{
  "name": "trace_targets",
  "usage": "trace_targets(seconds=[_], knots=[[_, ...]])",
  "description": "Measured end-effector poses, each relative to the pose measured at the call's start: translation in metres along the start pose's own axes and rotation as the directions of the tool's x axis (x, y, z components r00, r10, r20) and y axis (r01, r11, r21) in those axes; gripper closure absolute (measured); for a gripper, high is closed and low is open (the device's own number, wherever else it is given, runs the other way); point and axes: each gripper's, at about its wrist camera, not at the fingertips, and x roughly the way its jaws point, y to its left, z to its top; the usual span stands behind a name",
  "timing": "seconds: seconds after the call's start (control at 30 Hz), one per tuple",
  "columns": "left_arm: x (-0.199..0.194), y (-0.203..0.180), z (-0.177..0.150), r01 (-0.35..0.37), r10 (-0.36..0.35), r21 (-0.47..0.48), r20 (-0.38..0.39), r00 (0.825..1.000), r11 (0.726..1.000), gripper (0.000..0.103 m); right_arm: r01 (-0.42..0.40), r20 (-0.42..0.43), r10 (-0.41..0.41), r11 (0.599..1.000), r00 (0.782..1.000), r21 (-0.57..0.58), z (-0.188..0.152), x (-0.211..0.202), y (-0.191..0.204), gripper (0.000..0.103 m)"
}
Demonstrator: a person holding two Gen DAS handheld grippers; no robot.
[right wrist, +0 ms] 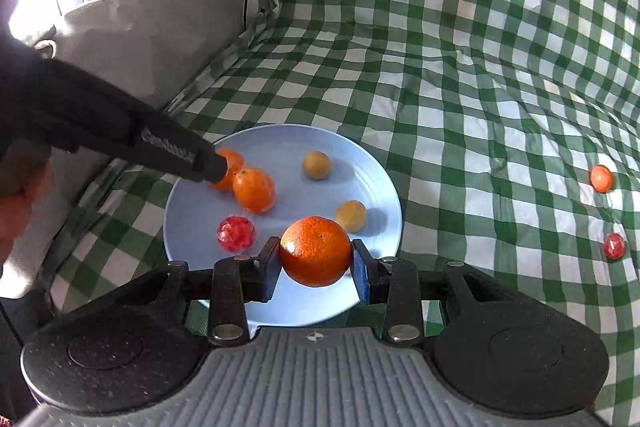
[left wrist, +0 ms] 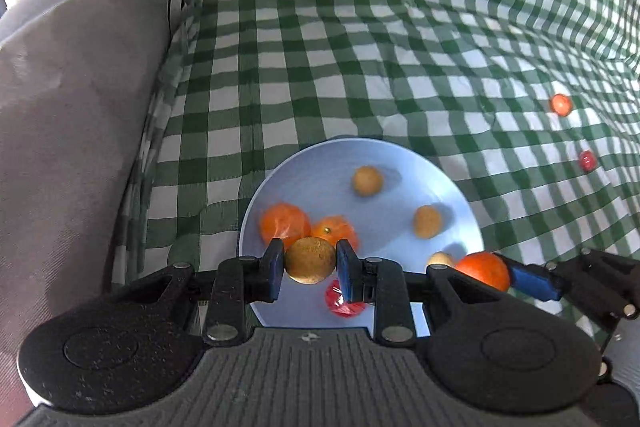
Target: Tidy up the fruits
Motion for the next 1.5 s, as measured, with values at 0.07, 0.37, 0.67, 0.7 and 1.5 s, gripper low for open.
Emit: trace_targets(seconds=[0.07, 0.37, 0.67, 0.7, 1.5], knots=[[0.006, 0.0, 0.001, 0.0, 0.0, 0.007, -0.008, 1.0, 1.0, 0.07, -0.003, -0.003, 0.003, 1.0, 1.0, -0.006, 0.002, 0.007, 0.0, 0.064], [-0.022, -0.004, -0.014, -0.038, 0.035, 0.045, 0.067, 0.997, 0.998, 0.0, 0.021, 0.017, -0.021, 0.999, 1.0, -0.026, 0.01, 0.0, 0.002, 0.011], [-0.093, 0.012, -0.081, -0.085, 0.086, -0.03, 0.049, 0.995, 0.996, 0.0, -0.005, -0.03, 0.006, 1.0, 1.0, 0.028, -0.027, -0.061, 0.013, 0.003], [-0.098, 0.013, -0.088, -0.087, 0.089, -0.039, 0.046, 0.995, 0.995, 0.0, -0.008, -0.028, 0.009, 0.999, 1.0, 0.031, -0.031, -0.069, 0.015, 0.002], [-0.16, -0.001, -0.121, -0.132, 0.133, -0.018, 0.178, 0.975, 0.991, 0.0, 0.069, 0.137, -0.071, 0.997, 0.988, 0.016, -0.059, -0.14, 0.045, 0.001]])
